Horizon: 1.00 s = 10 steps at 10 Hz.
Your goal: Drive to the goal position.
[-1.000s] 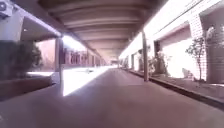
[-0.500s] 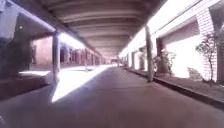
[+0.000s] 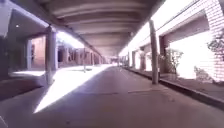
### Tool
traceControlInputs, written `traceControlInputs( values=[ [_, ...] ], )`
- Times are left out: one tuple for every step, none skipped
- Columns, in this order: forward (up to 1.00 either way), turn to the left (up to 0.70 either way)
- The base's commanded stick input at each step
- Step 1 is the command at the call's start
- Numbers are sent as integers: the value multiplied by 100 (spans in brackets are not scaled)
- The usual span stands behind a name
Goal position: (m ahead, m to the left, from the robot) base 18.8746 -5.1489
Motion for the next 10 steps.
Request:
traceControlInputs(
  values=[
    [85,0],
    [85,0],
    [85,0],
    [85,0],
    [85,0],
    [85,0],
    [85,0],
    [85,0],
    [85,0],
    [85,0]
  ],
)
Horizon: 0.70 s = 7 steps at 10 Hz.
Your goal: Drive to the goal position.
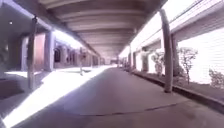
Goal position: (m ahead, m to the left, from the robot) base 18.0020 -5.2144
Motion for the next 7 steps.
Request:
traceControlInputs(
  values=[
    [85,0],
    [85,0],
    [85,0],
    [85,0],
    [85,0],
    [85,0],
    [85,0]
  ],
)
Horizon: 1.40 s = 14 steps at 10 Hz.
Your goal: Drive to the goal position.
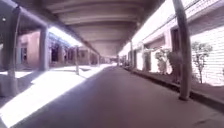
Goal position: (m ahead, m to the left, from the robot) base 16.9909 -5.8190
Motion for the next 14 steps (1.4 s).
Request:
traceControlInputs(
  values=[
    [85,0],
    [85,0],
    [85,0],
    [85,0],
    [85,0],
    [85,0],
    [85,0],
    [85,0],
    [85,0],
    [85,0],
    [85,0],
    [85,0],
    [85,0],
    [85,0]
  ],
)
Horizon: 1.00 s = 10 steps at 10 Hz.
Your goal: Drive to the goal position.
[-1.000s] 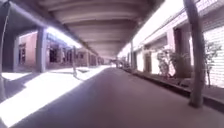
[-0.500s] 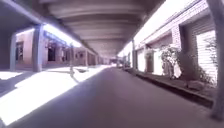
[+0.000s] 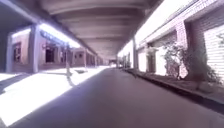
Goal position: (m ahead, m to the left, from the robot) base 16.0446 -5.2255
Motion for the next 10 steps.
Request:
traceControlInputs(
  values=[
    [85,0],
    [85,0],
    [85,0],
    [85,0],
    [85,0],
    [85,0],
    [85,0],
    [85,0],
    [85,0],
    [85,0]
  ],
)
